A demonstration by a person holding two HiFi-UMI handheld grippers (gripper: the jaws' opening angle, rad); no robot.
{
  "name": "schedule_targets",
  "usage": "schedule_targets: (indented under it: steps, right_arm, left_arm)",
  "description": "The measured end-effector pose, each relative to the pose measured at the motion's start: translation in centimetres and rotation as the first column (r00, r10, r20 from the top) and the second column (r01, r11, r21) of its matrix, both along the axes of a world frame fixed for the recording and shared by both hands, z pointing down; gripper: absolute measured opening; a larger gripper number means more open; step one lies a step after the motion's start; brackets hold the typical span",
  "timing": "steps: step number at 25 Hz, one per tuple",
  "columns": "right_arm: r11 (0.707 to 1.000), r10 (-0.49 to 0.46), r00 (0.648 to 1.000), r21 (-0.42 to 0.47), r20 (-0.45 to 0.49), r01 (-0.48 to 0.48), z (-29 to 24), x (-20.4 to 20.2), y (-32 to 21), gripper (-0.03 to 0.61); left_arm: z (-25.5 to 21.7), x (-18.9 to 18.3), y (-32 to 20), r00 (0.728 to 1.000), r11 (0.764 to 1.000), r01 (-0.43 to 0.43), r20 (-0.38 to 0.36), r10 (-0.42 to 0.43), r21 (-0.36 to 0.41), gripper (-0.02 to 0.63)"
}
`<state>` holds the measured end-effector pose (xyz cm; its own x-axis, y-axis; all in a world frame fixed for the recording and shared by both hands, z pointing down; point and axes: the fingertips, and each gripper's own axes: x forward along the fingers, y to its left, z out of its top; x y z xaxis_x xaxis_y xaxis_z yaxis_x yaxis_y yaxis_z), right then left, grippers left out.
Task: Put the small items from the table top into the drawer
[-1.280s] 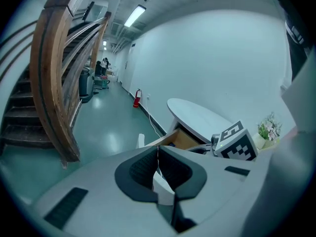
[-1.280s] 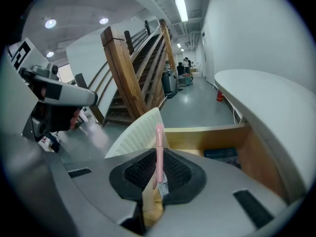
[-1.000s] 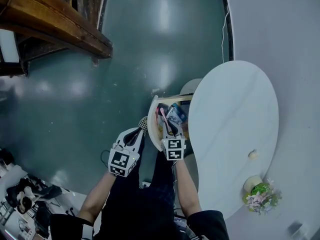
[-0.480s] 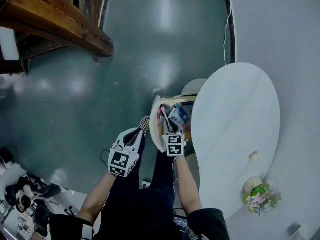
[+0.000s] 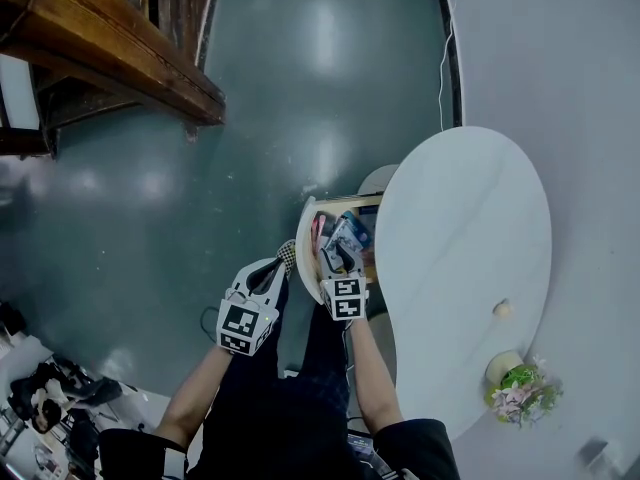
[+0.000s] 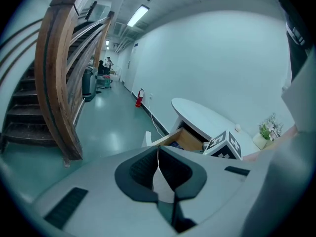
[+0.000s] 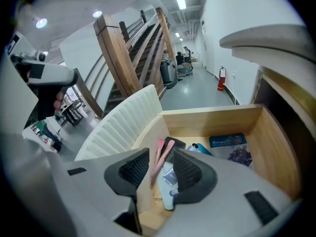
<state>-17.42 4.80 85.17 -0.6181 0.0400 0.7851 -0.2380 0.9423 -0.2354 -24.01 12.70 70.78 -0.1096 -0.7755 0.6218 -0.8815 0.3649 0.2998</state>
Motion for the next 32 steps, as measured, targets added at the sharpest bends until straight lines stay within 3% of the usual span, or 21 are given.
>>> schedule_targets:
  steps: [12, 17, 23, 32]
  right_arm:
    - [0.999, -0.02, 0.995, 0.033, 0.101, 0.017, -7.5, 0.3, 0.5, 0.143]
    - [0.997, -0.008, 0.986, 0.073, 0.166, -0.004, -12.2, 0.4, 0.1, 0.104]
    - [0.99, 0.017, 0.965, 0.133, 0.262, -0.053, -19.2, 0.8, -1.8, 0.055]
    - [0.969, 0.043, 0.919, 0.209, 0.391, -0.134, -29.2, 1.9, -4.6, 0.04]
  left_arm:
    - [-4.7, 0.3, -1.0, 0.998, 0.998, -0.031, 0.058, 0.028, 0.047, 0.02]
    - [-7.7, 0.1, -1.7, 0.994, 0.996, -0.043, 0.101, 0.035, 0.08, 0.02]
    - [-12.8, 0.0, -3.2, 0.983, 0.988, -0.074, 0.178, 0.049, 0.136, 0.02]
    - [-19.4, 1.6, -5.5, 0.969, 0.968, -0.131, 0.236, 0.079, 0.216, 0.02]
